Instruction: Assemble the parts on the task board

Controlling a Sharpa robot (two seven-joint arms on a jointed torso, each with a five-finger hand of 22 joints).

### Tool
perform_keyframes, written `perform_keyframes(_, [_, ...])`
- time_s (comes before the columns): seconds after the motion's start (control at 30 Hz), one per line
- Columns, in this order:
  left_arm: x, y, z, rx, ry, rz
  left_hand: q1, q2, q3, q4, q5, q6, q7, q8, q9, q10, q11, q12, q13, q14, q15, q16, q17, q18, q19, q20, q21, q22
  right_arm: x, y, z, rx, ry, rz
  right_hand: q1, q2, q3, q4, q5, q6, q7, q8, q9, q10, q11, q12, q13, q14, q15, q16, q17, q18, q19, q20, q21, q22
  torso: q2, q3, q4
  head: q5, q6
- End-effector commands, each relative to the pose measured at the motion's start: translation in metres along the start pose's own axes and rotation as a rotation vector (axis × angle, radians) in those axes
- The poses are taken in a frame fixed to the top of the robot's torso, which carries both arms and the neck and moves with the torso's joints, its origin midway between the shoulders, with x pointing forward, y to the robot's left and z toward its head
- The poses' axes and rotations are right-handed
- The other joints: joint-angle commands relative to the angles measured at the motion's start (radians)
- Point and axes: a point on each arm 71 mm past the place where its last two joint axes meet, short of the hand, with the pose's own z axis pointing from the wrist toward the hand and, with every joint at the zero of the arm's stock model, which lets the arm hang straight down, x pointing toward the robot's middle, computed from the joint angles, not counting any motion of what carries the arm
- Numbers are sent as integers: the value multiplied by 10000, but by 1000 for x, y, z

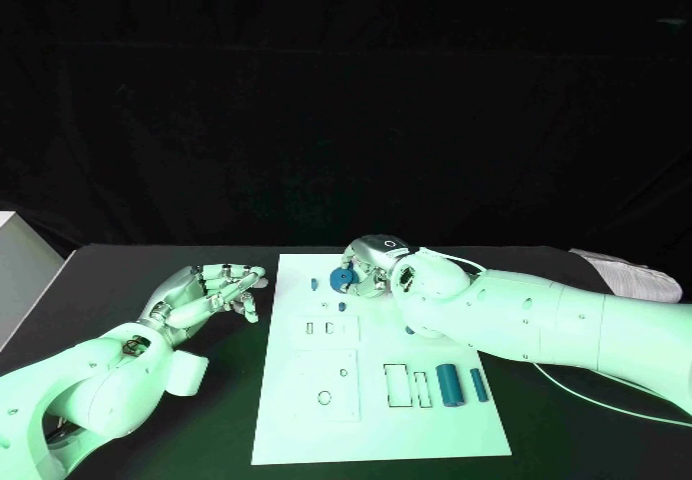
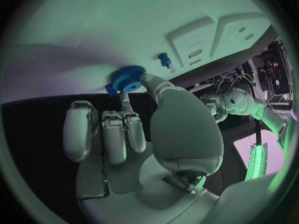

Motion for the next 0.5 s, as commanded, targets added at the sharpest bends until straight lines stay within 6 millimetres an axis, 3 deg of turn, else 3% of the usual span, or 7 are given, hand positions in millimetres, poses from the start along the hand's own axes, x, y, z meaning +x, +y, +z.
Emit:
perform_keyframes(0.03, [2, -1, 0, 56, 207, -22, -78, -10, 28, -18, 28, -95, 0, 1, 9, -77, -29, -40, -9, -64, 14, 57, 14, 37, -57, -4, 50, 19, 6, 1, -1, -85, 556, -92, -220, 90, -348, 257, 80, -59, -18, -62, -11, 1055, 86, 34, 2634, 1041, 89, 39, 2635, -184, 443, 76, 72, 44, -1, 3, 5, -20, -4])
perform_keyframes(0.23, [2, -1, 0, 50, 197, -17, -78, -10, 28, -18, 28, -95, 0, 1, 9, -77, -29, -40, -9, -64, 14, 57, 14, 37, -57, -4, 50, 19, 7, -2, -2, -33, 778, -13, -273, 175, -623, 513, 174, -29, -22, -93, -17, 1055, 84, 34, 2634, 1041, 90, 39, 2635, -199, 460, 82, 140, 138, -3, 8, 3, -12, -16])
perform_keyframes(0.33, [2, -1, 0, 48, 196, -16, -78, -10, 28, -18, 28, -95, 0, 1, 9, -77, -29, -40, -9, -64, 14, 57, 14, 37, -57, -4, 50, 19, 8, -4, -2, 19, 859, 29, -383, 314, -821, 900, 485, 20, -31, -127, -22, 1055, 76, 34, 2634, 1041, 86, 39, 2635, -205, 465, 81, 175, 191, -3, 11, 2, -9, -11])
perform_keyframes(0.5, [2, -1, 0, 46, 187, -12, -78, -10, 28, -18, 28, -95, 0, 1, 9, -77, -29, -40, -9, -64, 14, 57, 14, 37, -57, -4, 50, 19, 8, -8, -5, 119, 936, 51, -400, 385, -833, 1036, 622, 64, -41, -126, -18, 1055, 69, 34, 2634, 1041, 81, 39, 2635, -210, 470, 77, 198, 225, -1, 13, 1, -24, -10])
